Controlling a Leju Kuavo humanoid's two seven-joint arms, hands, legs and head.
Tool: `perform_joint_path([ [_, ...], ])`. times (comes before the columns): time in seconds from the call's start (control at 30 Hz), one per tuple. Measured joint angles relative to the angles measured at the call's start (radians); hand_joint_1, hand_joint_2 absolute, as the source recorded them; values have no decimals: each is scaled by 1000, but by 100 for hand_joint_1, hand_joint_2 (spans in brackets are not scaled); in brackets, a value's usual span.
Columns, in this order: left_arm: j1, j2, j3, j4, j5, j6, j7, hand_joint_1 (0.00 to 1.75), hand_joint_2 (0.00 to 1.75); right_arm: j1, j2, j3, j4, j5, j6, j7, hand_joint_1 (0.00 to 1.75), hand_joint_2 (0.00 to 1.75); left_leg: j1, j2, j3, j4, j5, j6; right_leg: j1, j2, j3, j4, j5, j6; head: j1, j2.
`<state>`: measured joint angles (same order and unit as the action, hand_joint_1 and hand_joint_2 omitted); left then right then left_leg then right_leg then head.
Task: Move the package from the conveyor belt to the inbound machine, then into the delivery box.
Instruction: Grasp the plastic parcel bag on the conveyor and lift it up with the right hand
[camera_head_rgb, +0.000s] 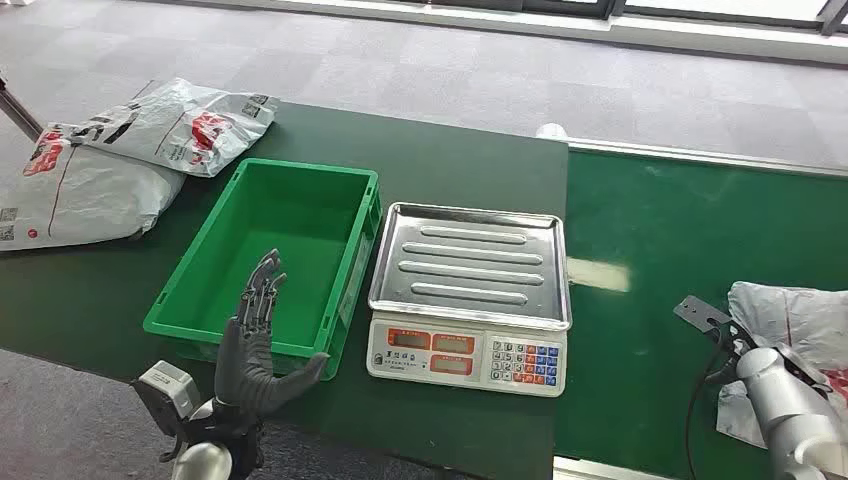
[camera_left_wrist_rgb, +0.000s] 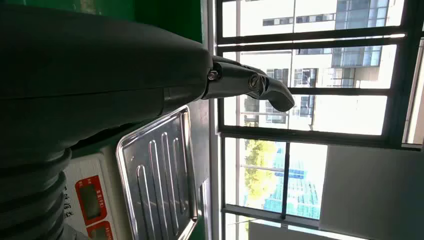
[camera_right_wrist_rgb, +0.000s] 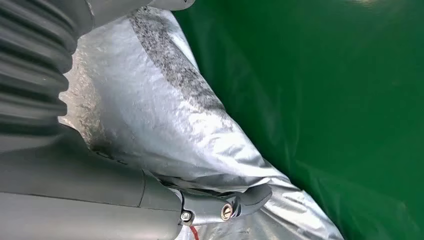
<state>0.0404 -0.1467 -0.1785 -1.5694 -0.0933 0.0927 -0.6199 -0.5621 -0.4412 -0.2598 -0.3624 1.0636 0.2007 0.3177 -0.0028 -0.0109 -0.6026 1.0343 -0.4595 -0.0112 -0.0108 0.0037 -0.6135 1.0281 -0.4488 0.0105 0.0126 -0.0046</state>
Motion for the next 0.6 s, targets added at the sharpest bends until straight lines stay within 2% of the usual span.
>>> perform_joint_path([
  [0.03,-1,0,0,2,-1,-1,0,0,175,-2,0,0,3,2,7,8,0,175,0,-1,0,0,0,0,0,-1,1,0,0,0,0,0],
  [0.07,-2,0,0,3,-2,-2,0,0,175,-5,0,0,7,4,13,14,34,175,0,-1,1,0,0,0,0,-1,1,0,0,0,0,0],
  [0.17,-10,0,-1,13,-8,-7,2,0,175,-21,-2,0,31,12,40,41,165,175,0,-5,3,0,0,0,0,-4,6,-2,-1,1,0,0],
  [0.2,-11,0,-1,16,-9,-7,2,0,175,-25,-2,0,38,14,45,46,175,175,1,-6,4,0,0,0,0,-4,7,-2,-1,1,0,0],
  [0.33,-13,0,-1,26,-11,-8,2,0,175,-34,-2,-1,46,20,27,53,175,175,1,-8,6,0,0,1,1,-6,11,-5,-1,2,0,0],
  [0.6,-11,0,-1,21,-12,-6,12,0,175,-44,-2,-4,46,41,-78,53,175,175,1,-8,5,0,-1,2,0,-7,11,-5,-1,2,0,0],
])
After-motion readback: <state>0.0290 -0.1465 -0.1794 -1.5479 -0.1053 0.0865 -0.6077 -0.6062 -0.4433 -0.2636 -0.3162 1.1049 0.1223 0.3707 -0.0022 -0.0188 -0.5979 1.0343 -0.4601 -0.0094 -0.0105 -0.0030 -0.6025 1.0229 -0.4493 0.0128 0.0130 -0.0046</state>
